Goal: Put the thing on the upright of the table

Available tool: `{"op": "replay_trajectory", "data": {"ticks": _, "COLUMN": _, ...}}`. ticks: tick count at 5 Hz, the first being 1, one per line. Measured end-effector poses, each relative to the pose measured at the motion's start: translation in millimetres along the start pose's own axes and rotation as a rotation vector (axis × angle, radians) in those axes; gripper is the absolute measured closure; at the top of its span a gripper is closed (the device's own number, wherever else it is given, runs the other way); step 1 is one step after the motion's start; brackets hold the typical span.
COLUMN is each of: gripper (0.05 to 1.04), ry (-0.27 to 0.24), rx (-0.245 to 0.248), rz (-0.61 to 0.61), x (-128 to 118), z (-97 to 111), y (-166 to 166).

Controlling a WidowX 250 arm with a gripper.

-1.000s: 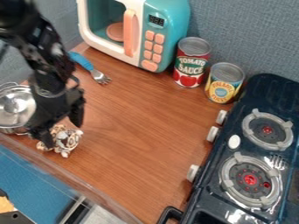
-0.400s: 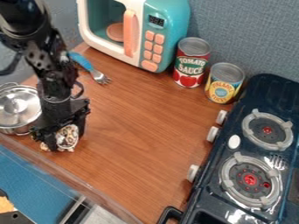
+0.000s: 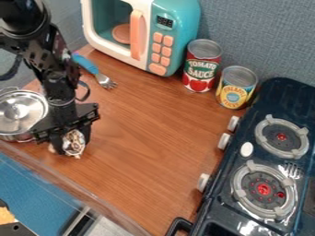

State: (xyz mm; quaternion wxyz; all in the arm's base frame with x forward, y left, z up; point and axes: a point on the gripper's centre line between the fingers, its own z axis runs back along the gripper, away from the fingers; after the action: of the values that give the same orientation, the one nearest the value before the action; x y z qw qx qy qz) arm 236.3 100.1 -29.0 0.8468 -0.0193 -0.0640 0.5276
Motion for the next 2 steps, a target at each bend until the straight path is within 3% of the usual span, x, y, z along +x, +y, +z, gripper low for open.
{"op": "replay_trajectory", "data": {"ticks": 1, "gripper": 0.503, "ry": -0.026, "rx": 0.017, "rz": -0.161, "x": -11.6, "z": 15.3, "y": -16.2}}
{"op": "replay_trajectory", "data": {"ticks": 2, "gripper": 0.505, "ry": -0.052, "rx": -0.031, "rz": -0.319, "x": -17.9, "z": 43.1, "y": -40.8}}
